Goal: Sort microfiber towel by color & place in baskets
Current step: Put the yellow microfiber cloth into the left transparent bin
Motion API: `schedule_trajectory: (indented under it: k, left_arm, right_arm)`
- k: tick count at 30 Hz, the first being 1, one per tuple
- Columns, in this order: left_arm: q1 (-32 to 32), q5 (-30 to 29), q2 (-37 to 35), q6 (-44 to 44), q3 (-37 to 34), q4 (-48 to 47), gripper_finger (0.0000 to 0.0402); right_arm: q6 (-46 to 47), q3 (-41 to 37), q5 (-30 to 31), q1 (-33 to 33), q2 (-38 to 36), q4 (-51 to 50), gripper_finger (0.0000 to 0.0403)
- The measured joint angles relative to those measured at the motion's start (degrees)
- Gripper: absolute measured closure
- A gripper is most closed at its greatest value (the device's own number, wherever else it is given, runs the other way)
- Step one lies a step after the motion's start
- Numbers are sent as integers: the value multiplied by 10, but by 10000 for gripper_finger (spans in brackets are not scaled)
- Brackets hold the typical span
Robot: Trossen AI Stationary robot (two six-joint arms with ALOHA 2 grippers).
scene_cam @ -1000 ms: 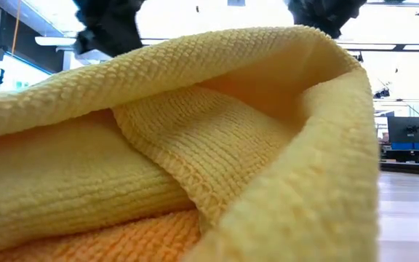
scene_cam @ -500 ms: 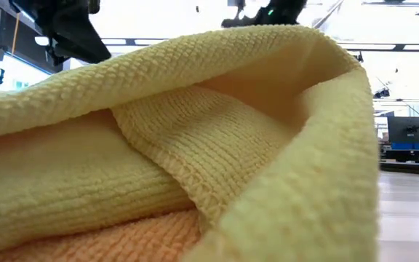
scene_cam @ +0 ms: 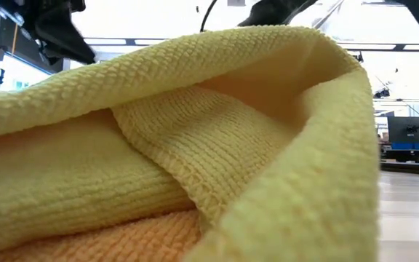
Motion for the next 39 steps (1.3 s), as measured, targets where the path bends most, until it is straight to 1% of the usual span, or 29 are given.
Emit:
schedule_trajectory:
  k: [5, 7, 9, 12, 13, 17, 19, 21, 24, 26, 29, 32, 35, 37, 39]
  left_arm:
    - [19, 9, -20, 28, -1, -8, 326]
    - [28, 10, -27, 39, 0, -5, 326]
    - [36, 10, -32, 47, -1, -6, 326]
    - [48, 12, -40, 61, -1, -8, 326]
    - [51, 12, -41, 64, 0, -5, 326]
    - [66, 21, -43, 98, 0, -5, 326]
    - [72, 34, -43, 132, 0, -6, 326]
    - [78, 38, -40, 162, 0, -5, 326]
    - [92, 37, -39, 187, 0, -4, 326]
    - [103, 36, -36, 191, 0, -3, 326]
    - [119, 37, -32, 184, 0, -3, 326]
    - [133, 37, -30, 175, 0, -2, 326]
    - [144, 38, -30, 166, 0, 3, 326]
    - [150, 37, -30, 163, 0, 12, 326]
    - [155, 37, -30, 151, 0, 22, 326]
  right_arm:
    - [-2, 5, -27, -2, 48, 33, 252]
    - [-9, 7, -37, -2, 58, 52, 267]
    - [-7, 7, -27, 1, 60, 47, 299]
    - [-12, 7, -19, 2, 57, 47, 375]
    - [-20, 8, -18, 2, 52, 46, 387]
    - [-36, 20, -22, -4, 19, 23, 385]
    - [-52, 34, -10, -8, -8, 16, 395]
    - [-78, 52, 3, -13, -46, 25, 398]
    - [-132, 78, 8, -24, -81, 13, 396]
    - [-176, 98, 28, -29, -101, 2, 399]
    - [-233, 135, 81, -39, -138, 8, 399]
    - [-302, 167, 111, -55, -149, 3, 399]
    - [-348, 207, 109, -85, -149, -2, 401]
    - [-355, 221, 86, -109, -152, 0, 401]
    - [-351, 218, 62, -133, -151, 6, 401]
